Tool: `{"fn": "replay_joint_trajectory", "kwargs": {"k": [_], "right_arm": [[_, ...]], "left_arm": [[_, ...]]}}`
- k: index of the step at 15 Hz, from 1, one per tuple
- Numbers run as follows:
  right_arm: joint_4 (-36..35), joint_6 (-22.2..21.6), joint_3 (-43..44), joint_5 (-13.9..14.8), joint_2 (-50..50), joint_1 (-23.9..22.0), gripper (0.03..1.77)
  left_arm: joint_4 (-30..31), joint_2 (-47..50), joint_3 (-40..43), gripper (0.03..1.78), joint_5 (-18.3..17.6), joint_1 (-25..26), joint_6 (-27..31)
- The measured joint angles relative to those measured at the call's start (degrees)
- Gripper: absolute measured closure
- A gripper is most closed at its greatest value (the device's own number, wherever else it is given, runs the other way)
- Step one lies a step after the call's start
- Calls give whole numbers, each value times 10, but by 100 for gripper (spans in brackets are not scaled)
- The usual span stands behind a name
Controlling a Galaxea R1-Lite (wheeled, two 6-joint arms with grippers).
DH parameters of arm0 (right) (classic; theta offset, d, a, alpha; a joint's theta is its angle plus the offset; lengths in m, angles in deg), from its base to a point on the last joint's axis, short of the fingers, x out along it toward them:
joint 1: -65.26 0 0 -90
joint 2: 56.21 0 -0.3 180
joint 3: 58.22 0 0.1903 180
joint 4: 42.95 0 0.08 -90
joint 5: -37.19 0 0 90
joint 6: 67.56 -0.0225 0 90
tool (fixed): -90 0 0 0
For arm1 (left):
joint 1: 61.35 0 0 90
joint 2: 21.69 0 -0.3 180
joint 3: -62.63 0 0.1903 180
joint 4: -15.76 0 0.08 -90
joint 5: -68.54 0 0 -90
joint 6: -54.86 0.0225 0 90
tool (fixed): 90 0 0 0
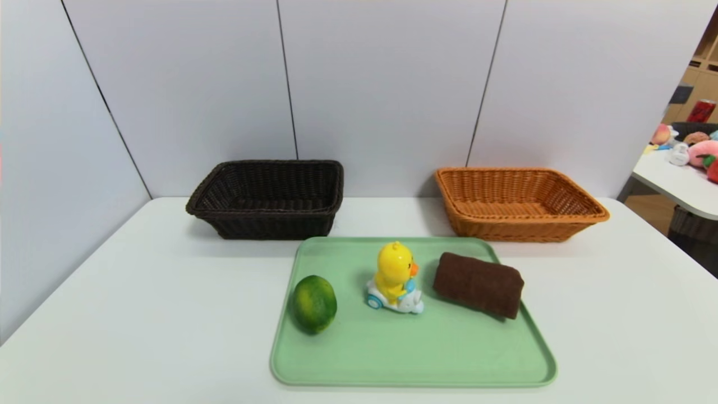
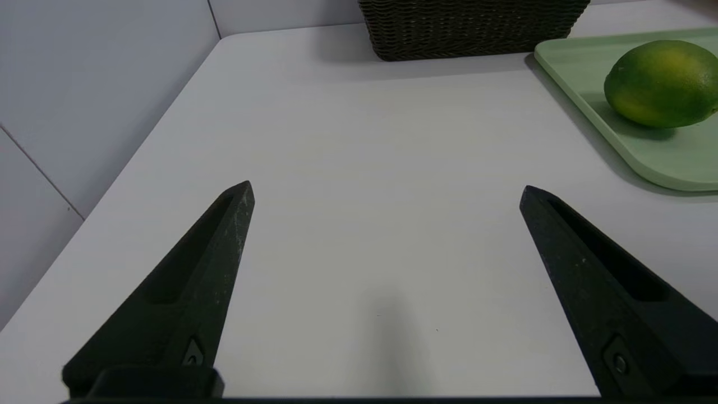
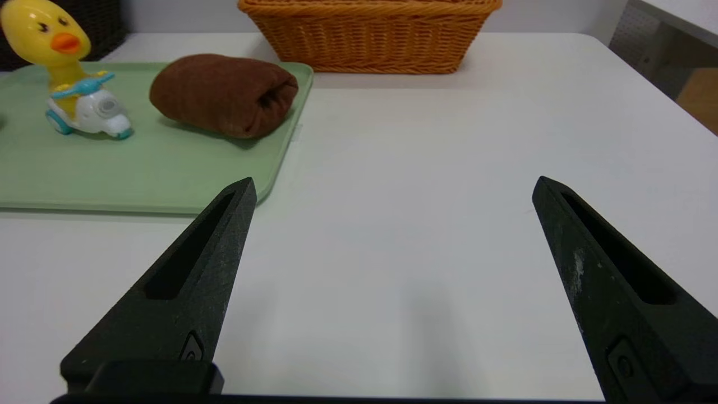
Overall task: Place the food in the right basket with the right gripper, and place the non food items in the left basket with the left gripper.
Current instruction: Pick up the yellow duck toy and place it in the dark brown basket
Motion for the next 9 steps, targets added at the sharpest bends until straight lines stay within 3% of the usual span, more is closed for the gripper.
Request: {"fn": "replay_joint_trajectory", "kwargs": {"k": [4,9], "right_arm": [[73,-21,92,-47,34,0,10],[85,-38,174,-56,148,18,10]], "left_arm": [[-85,-8,-61,12,-21,0,-2],[-121,-105,-146,12,-31,-2,0]]}}
